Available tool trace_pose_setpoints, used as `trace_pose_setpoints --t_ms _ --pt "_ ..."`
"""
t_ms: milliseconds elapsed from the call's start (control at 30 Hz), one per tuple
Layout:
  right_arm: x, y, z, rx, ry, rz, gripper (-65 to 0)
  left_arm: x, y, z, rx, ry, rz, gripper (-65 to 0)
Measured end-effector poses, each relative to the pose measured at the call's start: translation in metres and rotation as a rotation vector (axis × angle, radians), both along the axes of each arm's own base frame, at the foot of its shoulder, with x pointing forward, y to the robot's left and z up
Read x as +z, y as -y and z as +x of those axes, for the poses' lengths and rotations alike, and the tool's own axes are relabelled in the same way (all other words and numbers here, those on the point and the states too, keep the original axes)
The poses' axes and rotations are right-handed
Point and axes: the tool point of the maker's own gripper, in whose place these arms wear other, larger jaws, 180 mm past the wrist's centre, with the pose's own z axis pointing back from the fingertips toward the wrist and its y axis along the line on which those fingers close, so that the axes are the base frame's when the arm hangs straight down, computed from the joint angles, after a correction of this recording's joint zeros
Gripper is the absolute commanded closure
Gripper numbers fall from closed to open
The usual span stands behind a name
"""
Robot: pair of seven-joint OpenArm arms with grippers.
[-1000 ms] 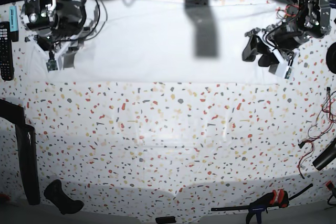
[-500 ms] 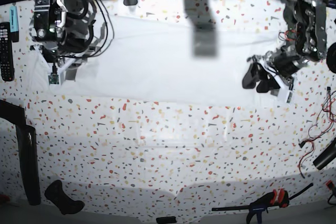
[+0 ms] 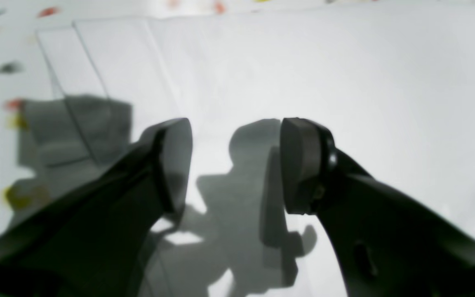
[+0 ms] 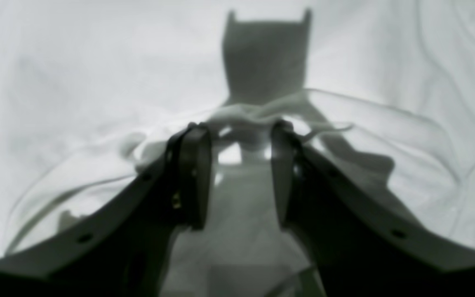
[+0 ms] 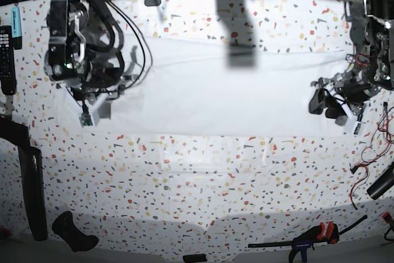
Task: Fold the T-shirt properly
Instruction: 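Move the right gripper onto the shirt band's end and grasp it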
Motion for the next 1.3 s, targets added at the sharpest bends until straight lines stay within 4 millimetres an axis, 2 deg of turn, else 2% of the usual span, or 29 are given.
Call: trace_pose_setpoints --t_ms 100,200,400,533,733,800,867,1000,1067,1167,1233,1300 --pt "-0.007 -0.011 0.015 0.040 -0.014 0.003 -25.1 -0.002 -0.001 -0.002 0.017 -0.027 -0.013 -34.1" --pt "-0.004 -0.019 0.031 0.071 -0.009 -0.005 -25.1 -0.001 0.001 -0.002 0.033 -0.037 -0.047 -34.1" --pt "0.008 -0.024 0.039 0.087 0.005 -0.025 -25.1 0.000 0.002 -0.002 0.032 -0.040 -0.047 -34.1" --pt "0.034 -0.036 0.045 0.129 0.072 -0.026 -25.1 0.003 0.002 0.001 0.017 -0.054 -0.032 -34.2" --pt "0.094 -0.054 0.056 0.175 0.234 -0.039 -25.1 0.022 0.004 0.011 -0.006 -0.038 0.055 -34.2" --pt "0.107 -0.057 0.054 0.186 0.255 -0.048 -25.1 0.028 0.001 0.012 0.006 -0.039 0.097 -34.3" --pt "0.110 -0.057 0.051 0.189 0.244 -0.060 -25.1 0.037 -0.005 0.011 -0.005 -0.050 0.139 -37.0" --pt "0.107 -0.059 0.047 0.211 0.229 -0.069 -25.1 0.064 -0.033 0.020 0.035 -0.004 0.214 -44.1" --pt "0.103 -0.063 0.041 0.274 0.211 -0.085 -25.1 0.072 -0.052 0.021 0.066 0.005 0.232 -44.5" --pt "0.096 -0.072 0.028 0.310 0.181 -0.052 -25.1 0.086 -0.068 0.019 0.085 0.003 0.192 -44.5" --pt "0.094 -0.074 0.018 0.317 0.172 -0.051 -25.1 0.089 -0.074 0.019 0.089 0.007 0.196 -44.5" --pt "0.094 -0.077 0.008 0.326 0.172 -0.056 -25.1 0.081 -0.077 0.016 0.084 -0.010 0.184 -44.5"
